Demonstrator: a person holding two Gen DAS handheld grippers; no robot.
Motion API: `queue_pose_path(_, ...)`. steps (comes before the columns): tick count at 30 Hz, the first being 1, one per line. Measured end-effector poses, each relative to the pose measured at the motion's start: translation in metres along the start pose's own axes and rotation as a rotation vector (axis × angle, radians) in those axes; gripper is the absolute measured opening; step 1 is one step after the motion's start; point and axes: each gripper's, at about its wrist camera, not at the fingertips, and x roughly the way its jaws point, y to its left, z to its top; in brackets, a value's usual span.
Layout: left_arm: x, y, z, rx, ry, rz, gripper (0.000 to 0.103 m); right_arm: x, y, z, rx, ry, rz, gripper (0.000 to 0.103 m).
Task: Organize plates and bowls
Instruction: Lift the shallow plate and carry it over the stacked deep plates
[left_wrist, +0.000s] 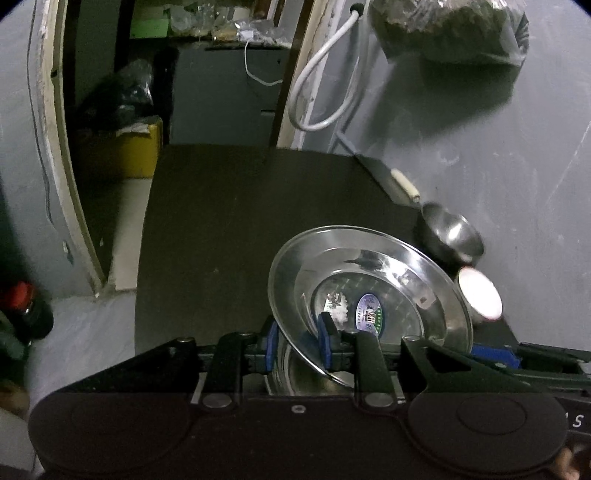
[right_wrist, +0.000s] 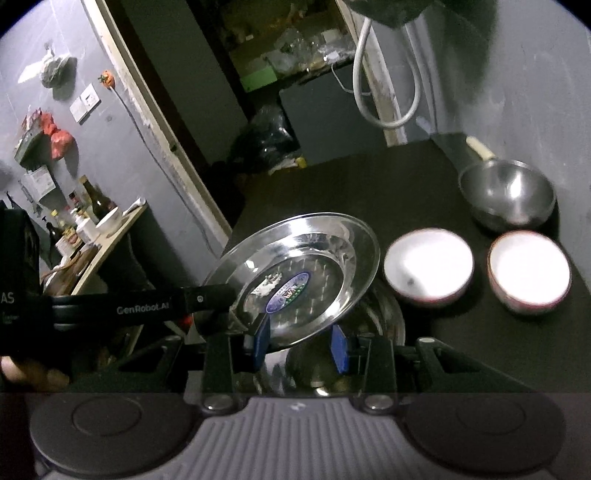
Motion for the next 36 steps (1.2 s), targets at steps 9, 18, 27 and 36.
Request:
queue_pose_path(9,0.002,-0.007,-0.024,0.041,0.058,0.047,0.030,0.001,-0.002,-0.019,0.025,0.064,-0.004,0.040)
queue_pose_path(18,0.006,-0.013,-0.029,0.052,0.085,0.063,0.030,0.001,-0.007,-0.022,0.052,0.089,-0.007,0.040)
queue_pose_path(27,0.016,-0.023,-0.029,0.087,0.099,0.102,0.031,0.006,-0.011,-0.023,0.097,0.113,-0.007,0.040)
queue_pose_path(36,0.023,-0.024,-0.029,0.103,0.095,0.127,0.032,0.012,-0.008,-0.023,0.098,0.119,-0.023,0.040)
